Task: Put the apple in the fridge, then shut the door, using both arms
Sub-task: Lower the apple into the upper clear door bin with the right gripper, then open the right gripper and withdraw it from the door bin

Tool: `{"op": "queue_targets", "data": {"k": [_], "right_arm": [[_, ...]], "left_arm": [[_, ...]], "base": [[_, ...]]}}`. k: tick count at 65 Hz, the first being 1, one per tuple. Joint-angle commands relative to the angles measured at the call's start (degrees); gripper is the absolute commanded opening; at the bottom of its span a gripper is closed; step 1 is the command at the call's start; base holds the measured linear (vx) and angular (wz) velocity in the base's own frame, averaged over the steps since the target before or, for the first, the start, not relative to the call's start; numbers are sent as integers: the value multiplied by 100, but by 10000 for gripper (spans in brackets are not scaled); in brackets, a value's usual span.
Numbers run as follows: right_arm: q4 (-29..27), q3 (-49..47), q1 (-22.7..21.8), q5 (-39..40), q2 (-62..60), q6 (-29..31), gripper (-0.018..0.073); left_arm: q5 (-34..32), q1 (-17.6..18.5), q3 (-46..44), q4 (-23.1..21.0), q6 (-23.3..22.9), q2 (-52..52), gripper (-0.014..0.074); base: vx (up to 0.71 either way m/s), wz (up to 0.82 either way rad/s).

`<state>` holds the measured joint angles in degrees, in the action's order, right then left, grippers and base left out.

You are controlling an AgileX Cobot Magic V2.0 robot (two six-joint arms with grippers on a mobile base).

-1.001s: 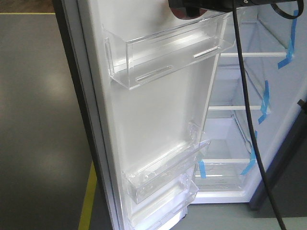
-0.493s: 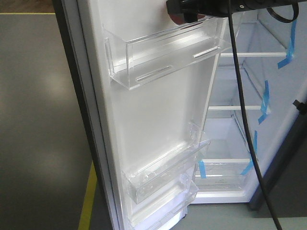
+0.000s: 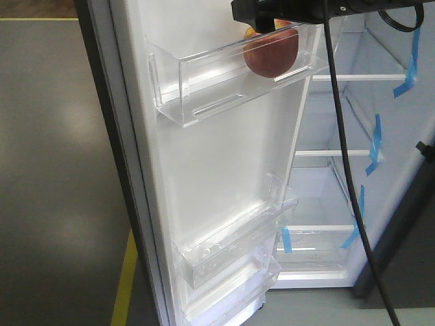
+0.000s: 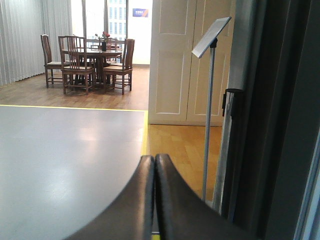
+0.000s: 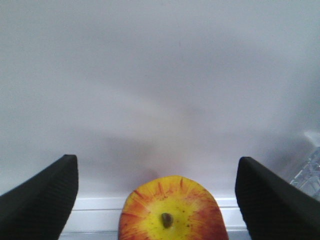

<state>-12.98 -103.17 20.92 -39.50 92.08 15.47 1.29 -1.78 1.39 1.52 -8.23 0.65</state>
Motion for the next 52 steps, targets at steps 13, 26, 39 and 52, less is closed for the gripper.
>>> {"op": "queue_targets", "data": {"k": [13,26,39,52], "right_arm": [[99,-193,-24,-223,-900,16,592],[249,-159,-24,-1106,-1453,-122,564],[249,1049,-24,-803,-2273,-215,547],[369,2482,-24,-507,-3206,-346,546]], "left_arm": [[-422,2,166,-40,-4,92,-6],[-422,2,166,-40,-4,92,-6],[-422,2,166,-40,-4,92,-6],[-422,2,166,-40,-4,92,-6]], "base": [[0,0],[0,0],[0,0],[0,0]]}}
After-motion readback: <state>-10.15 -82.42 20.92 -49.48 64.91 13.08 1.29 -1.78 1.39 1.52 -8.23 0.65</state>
